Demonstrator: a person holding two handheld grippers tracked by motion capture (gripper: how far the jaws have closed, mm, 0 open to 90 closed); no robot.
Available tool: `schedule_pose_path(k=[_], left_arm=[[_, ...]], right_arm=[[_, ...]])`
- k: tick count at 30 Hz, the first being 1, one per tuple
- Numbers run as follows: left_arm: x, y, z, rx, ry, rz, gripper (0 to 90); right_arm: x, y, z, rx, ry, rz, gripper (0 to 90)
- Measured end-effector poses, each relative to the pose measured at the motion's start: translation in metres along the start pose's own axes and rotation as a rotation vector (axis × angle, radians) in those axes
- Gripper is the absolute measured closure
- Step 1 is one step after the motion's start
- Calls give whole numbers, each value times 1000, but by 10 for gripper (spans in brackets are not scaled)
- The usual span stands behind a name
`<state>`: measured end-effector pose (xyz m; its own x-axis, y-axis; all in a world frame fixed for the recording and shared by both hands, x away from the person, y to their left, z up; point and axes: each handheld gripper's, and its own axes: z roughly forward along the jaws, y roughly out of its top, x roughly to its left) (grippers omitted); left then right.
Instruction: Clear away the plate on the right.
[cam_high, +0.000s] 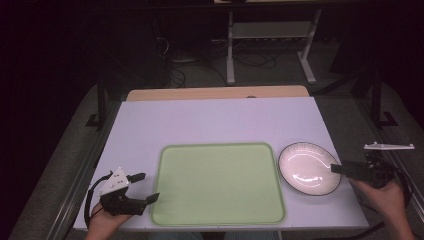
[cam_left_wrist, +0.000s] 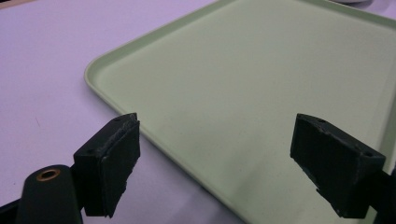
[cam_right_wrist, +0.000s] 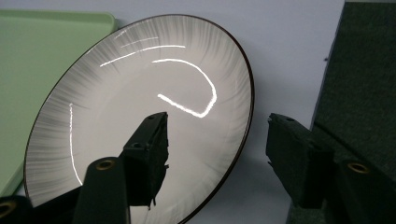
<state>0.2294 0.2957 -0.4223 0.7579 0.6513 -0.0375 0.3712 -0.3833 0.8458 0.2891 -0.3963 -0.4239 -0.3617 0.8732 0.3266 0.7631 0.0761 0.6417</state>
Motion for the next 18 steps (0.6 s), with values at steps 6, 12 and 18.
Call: schedule_pose_path(k=[6,12,18], left_arm=[[0,0,0,2,-2,1,157],[1,0,0,1,-1,-3,157],[1,0,0,4,-3,1,158]], right_arm=[[-8,2,7,51,41,89,490],[-11,2,11,68,48,116,547],[-15,2,17,78,67,158,620]])
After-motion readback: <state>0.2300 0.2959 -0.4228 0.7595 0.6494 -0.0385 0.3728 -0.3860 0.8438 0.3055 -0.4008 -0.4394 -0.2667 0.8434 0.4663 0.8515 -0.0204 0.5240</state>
